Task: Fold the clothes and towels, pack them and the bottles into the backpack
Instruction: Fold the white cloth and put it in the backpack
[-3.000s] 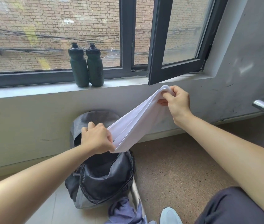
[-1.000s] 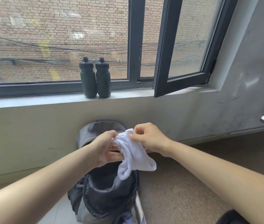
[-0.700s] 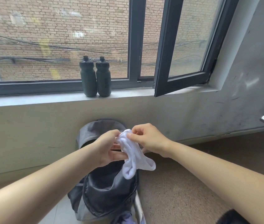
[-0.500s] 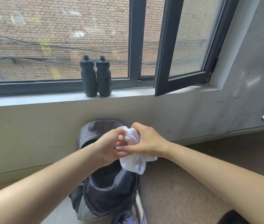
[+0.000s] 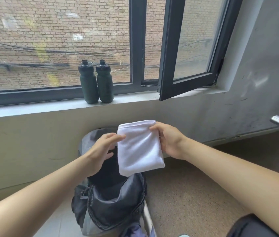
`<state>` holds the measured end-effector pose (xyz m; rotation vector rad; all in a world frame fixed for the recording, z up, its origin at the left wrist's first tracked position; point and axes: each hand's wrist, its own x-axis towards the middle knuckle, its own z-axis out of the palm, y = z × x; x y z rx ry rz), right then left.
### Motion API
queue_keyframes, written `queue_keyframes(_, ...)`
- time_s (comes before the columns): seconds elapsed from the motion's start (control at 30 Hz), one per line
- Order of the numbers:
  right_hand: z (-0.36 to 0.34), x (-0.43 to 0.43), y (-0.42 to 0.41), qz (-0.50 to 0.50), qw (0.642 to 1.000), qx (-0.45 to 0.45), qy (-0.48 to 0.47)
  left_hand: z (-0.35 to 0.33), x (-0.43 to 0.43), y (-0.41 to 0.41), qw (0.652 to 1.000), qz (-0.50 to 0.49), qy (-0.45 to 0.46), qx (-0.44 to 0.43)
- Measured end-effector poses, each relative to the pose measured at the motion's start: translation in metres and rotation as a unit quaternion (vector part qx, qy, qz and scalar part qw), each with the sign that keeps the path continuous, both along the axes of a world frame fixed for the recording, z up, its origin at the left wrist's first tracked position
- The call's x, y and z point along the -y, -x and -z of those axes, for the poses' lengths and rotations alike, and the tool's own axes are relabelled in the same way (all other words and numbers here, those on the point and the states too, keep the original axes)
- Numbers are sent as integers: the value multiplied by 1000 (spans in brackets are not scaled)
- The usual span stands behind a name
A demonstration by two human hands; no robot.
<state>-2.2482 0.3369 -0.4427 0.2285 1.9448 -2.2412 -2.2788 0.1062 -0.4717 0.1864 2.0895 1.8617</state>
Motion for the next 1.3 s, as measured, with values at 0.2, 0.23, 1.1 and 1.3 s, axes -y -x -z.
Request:
queue_keyframes(0.2, -1, -3, 8, -8, 995, 17, 103, 7, -7, -5, 984, 154, -76, 54)
queue_keyframes(0.23, 0, -2, 8, -7, 994, 10, 108, 6, -9, -7, 984, 143, -90, 50)
queue_keyframes(1.1, 8, -12, -4, -118, 990, 17, -77, 5, 6, 9, 993, 41, -91, -63)
queue_keyframes(1.3, 8, -6, -6, -63, 991, -3, -114, 1, 5, 5, 984, 47, 12, -172)
